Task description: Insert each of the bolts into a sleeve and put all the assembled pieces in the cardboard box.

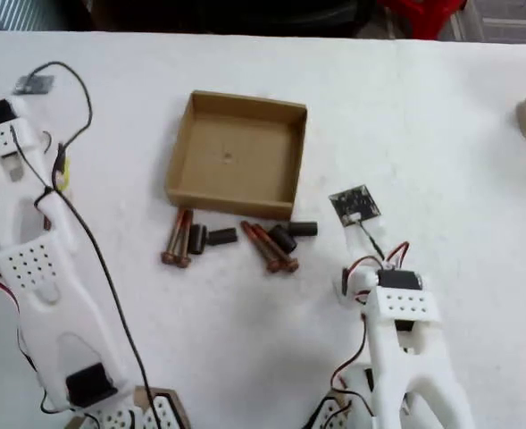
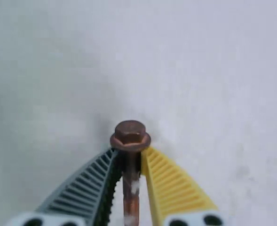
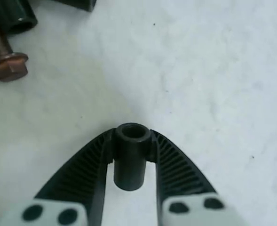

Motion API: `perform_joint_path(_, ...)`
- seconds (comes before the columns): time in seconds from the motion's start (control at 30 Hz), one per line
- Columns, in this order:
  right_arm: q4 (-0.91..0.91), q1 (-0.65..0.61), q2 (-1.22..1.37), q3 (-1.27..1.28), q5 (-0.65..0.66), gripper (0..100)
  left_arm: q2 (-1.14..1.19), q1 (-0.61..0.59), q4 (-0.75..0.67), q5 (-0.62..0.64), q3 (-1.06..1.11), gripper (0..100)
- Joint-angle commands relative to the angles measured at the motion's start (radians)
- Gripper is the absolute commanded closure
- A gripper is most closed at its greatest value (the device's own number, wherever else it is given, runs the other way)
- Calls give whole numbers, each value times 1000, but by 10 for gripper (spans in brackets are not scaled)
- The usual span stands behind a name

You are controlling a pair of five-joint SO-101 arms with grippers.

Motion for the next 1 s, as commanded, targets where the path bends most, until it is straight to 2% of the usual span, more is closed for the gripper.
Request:
perform_joint_path(0.0, -10, -12, -27, -14, 9, 981, -28, 19, 44, 226, -83, 978)
perform_joint_path(0.17, -15, -7, -27, -55, 0, 981, -30, 24, 54, 305, -51, 979)
perform_joint_path(0.37, -31, -10, -27, -61, 0, 981, -36, 99, 21, 304, 63, 980)
perform_joint_path(0.5, -67, -12, -27, -55, -6, 981, -38, 97, -3, 324, 66, 980)
perform_joint_path(0.63, -79, -12, -27, -60, -124, 981, -38, 101, -21, 324, 71, 980)
perform_joint_path(0.7, -96, -12, -27, -60, -126, 981, -38, 99, -32, 324, 74, 980)
perform_joint_path(0.97, -99, -12, -25, -57, -127, 981, -163, 114, 26, 319, 118, 983)
